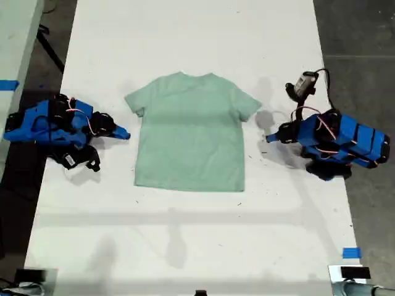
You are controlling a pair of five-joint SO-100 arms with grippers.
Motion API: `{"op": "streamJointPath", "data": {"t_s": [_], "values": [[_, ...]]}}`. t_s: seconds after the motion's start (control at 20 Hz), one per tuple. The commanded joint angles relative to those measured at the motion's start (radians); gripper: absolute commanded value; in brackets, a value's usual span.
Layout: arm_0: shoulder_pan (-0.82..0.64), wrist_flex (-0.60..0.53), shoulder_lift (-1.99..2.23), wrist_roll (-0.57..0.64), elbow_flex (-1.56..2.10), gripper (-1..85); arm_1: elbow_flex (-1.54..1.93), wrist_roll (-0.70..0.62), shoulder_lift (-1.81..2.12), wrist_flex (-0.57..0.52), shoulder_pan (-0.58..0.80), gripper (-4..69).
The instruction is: Fold t-shirt
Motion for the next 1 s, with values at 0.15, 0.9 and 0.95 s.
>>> {"op": "streamJointPath", "data": {"t_s": [0.15,0.9,0.95], "values": [[0.075,-0.078,0.006,-0.087,-0.009,0.0,0.003,0.844,0.003,-0.089,-0.126,-1.1],[-0.023,-0.212,-0.318,-0.097,-0.296,0.0,-0.331,0.676,-0.258,-0.086,-0.106,-1.0],[-0.031,-0.235,-0.428,-0.072,-0.370,0.0,-0.410,0.640,-0.350,-0.100,-0.091,-1.0]]}}
